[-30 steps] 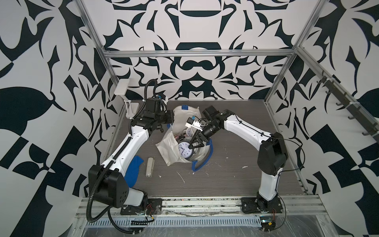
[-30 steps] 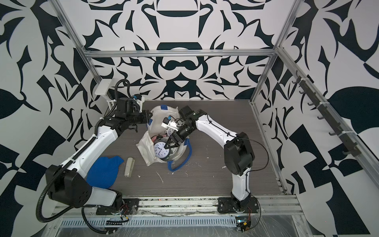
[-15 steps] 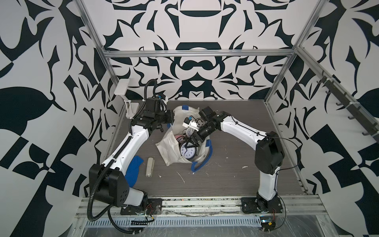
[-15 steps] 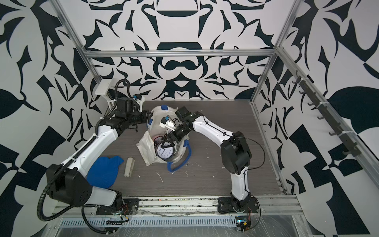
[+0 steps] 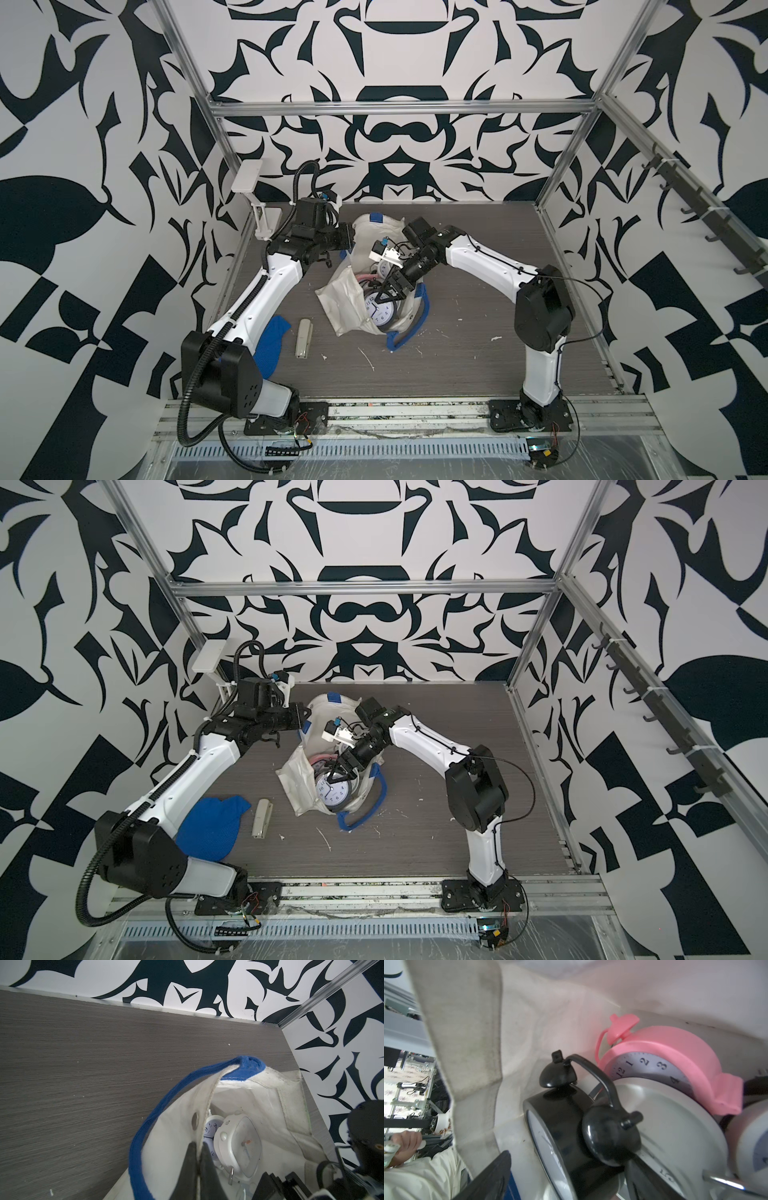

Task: Take the alarm clock out of the canvas bag
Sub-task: Pick up the alarm from the canvas bag.

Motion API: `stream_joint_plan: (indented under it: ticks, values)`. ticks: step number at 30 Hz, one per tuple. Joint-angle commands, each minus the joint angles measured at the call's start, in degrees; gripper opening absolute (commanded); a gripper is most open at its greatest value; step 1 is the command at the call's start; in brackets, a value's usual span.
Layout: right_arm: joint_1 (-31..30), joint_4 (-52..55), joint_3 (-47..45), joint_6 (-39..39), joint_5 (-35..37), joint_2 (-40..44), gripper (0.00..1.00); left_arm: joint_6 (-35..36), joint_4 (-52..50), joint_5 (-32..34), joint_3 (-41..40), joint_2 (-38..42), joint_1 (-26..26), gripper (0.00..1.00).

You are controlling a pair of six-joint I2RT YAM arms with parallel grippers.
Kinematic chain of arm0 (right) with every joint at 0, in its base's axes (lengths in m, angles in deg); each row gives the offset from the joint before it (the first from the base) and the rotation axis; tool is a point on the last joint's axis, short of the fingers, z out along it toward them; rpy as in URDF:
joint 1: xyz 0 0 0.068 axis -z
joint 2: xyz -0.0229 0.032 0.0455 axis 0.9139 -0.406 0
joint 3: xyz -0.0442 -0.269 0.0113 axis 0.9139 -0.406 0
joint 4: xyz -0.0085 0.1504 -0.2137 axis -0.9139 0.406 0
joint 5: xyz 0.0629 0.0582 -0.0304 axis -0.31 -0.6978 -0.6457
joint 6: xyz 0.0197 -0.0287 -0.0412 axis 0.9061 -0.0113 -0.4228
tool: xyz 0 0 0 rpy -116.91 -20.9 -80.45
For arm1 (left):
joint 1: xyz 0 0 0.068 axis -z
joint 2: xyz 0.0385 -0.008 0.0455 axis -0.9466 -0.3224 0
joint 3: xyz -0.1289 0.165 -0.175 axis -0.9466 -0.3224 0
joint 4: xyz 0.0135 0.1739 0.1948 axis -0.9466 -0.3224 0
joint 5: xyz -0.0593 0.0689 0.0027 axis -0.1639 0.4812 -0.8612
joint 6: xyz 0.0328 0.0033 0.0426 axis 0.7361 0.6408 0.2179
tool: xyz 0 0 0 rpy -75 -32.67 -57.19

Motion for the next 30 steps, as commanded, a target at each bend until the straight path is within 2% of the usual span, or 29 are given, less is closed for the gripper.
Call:
stream_joint_plan:
  ticks: [1, 7, 10, 15, 21, 30]
  values:
    - [-1.2, 5.1, 1.4, -2.8, -8.5, 3.7, 0.87, -0.6, -0.1, -0.2, 1.2, -0.6, -0.2, 0.0]
    - [-1.2, 4.8, 1.0, -2.2, -12.1, 5.7, 0.87, -0.4, 0.0, -0.1, 1.0, -0.2, -0.2, 0.0]
    - [-1.3, 3.2, 0.9, -0.7, -11.7, 5.5, 0.87, -0.5, 0.2, -0.5, 1.0, -0.2, -0.2, 0.0]
    - [-1.7, -4.3, -0.2, 5.2, -10.6, 5.2, 0.88, -0.7, 0.4, -1.1, 0.9, -0.1, -0.2, 0.0]
    - [-2.9, -5.9, 0.9, 6.7, -6.9, 3.1, 0.88, -0.5, 0.3, -1.1, 1.0, 0.3, -0.2, 0.0]
    - [-3.4, -2.1, 2.4, 5.8, -1.1, 1.3, 0.88, -0.6, 0.4, -1.2, 1.3, 0.1, -0.2, 0.0]
